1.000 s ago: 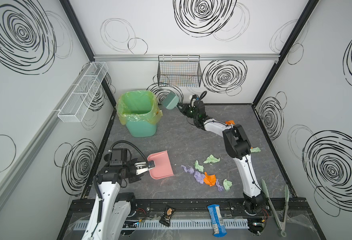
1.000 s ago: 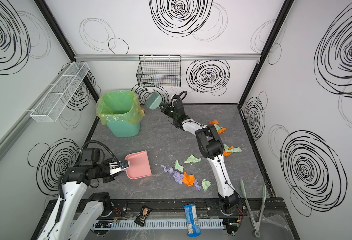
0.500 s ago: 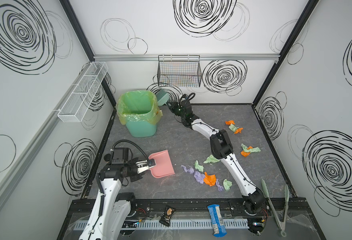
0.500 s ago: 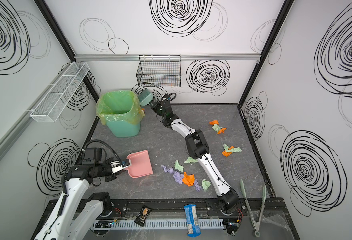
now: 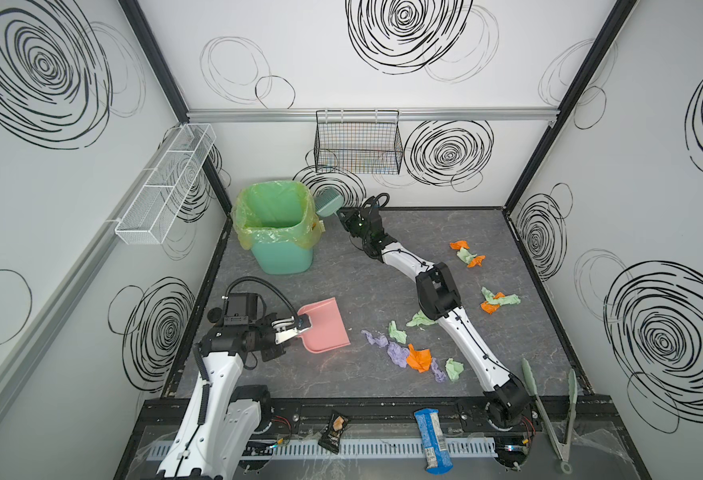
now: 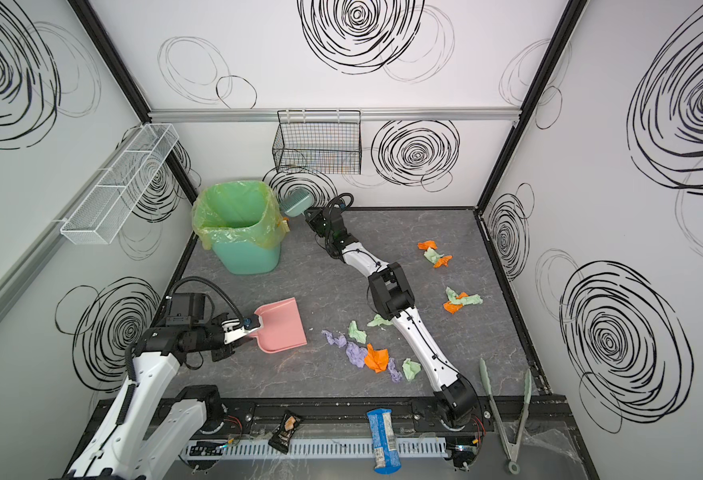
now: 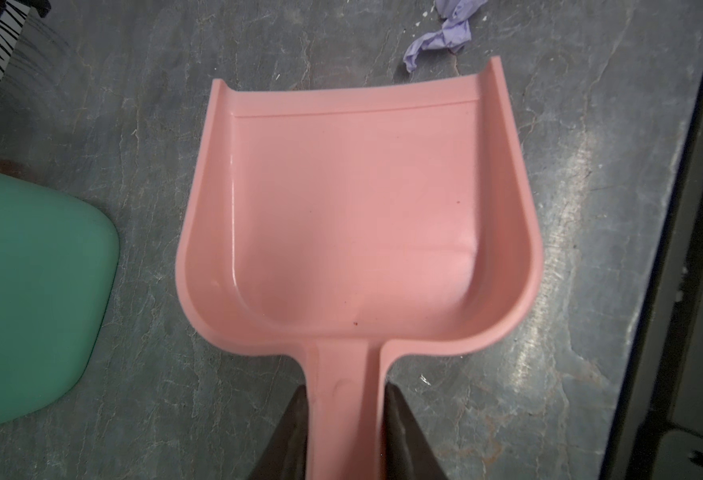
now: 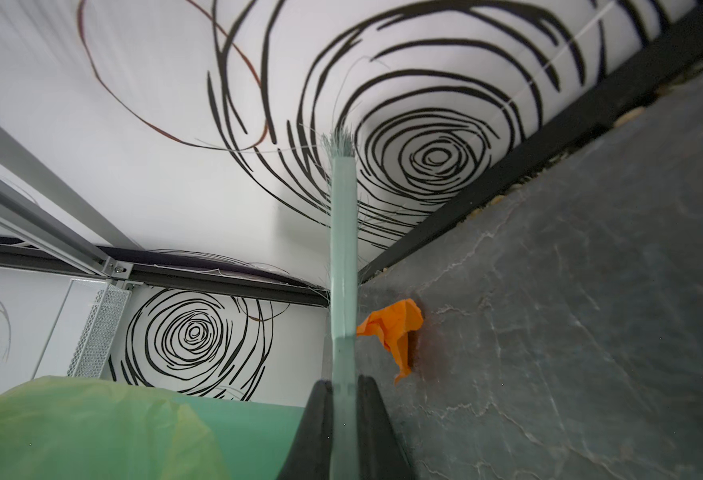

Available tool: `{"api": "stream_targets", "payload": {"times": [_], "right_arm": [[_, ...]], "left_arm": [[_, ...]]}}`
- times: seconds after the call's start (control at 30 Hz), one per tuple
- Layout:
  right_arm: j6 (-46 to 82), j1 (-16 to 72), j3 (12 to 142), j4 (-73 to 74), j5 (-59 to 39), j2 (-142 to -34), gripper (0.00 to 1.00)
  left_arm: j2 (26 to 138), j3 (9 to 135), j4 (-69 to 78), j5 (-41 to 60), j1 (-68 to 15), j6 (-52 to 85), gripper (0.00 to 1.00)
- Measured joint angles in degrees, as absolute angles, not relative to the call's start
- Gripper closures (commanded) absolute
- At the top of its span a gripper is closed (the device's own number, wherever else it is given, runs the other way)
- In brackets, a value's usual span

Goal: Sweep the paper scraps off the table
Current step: 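Lower the empty dustpan with the left gripper while the right brush reaches toward the wastebasket, then sweep the orange scrap beside the wastebasket with the right gripper's brush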

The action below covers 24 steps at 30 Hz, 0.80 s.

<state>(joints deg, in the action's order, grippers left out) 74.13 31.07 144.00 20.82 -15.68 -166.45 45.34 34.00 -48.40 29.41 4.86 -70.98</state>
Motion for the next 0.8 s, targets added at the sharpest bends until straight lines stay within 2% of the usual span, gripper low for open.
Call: {"api": "stream_targets", "payload": {"times": [0.8], "right_arm": [[75.94, 33.23, 144.62, 21.10, -16.60, -168.40, 1.00]], "left_arm": [[47.33, 34.02, -46.09, 29.63, 4.86, -70.41, 1.00]]}}
